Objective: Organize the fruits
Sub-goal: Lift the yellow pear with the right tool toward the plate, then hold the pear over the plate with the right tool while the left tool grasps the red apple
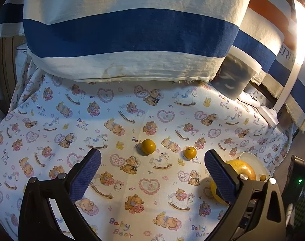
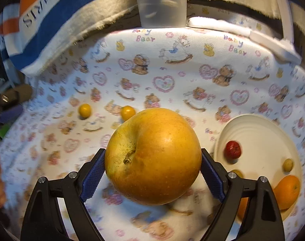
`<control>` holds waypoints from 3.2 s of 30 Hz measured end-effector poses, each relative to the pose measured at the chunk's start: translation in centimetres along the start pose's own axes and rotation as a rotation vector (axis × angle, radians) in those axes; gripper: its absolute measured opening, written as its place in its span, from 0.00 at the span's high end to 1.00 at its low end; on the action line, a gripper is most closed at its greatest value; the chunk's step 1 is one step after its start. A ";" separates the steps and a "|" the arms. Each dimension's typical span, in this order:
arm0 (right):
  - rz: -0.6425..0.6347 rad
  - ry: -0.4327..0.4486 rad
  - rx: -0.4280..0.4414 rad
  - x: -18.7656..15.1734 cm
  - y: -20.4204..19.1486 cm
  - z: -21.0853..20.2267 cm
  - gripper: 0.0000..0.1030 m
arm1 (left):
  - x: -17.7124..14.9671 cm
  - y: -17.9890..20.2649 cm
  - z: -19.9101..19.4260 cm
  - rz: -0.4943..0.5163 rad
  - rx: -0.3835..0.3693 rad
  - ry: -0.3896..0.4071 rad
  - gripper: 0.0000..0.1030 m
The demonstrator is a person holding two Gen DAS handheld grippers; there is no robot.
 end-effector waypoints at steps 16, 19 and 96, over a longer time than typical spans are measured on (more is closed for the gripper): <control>-0.008 -0.055 0.082 -1.1 -2.3 0.4 0.12 | 0.0 0.1 -0.1 0.001 -0.008 0.000 0.01; -0.075 0.002 0.005 -0.7 -2.4 -0.3 0.11 | 0.0 0.2 -0.2 0.001 -0.009 0.003 0.01; 0.222 0.247 -0.143 -1.9 17.1 -10.4 0.13 | -8.1 15.5 14.3 0.264 -0.159 -0.416 0.59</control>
Point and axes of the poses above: each gripper's, at about its wrist camera, not at the fingertips, and z roughly the way its jaws point, y to its right, x to its top, the point moved 5 cm from there along z, roughly the way its jaws point, and after that the axes turned 13 degrees about -x, right-handed, at the moved point
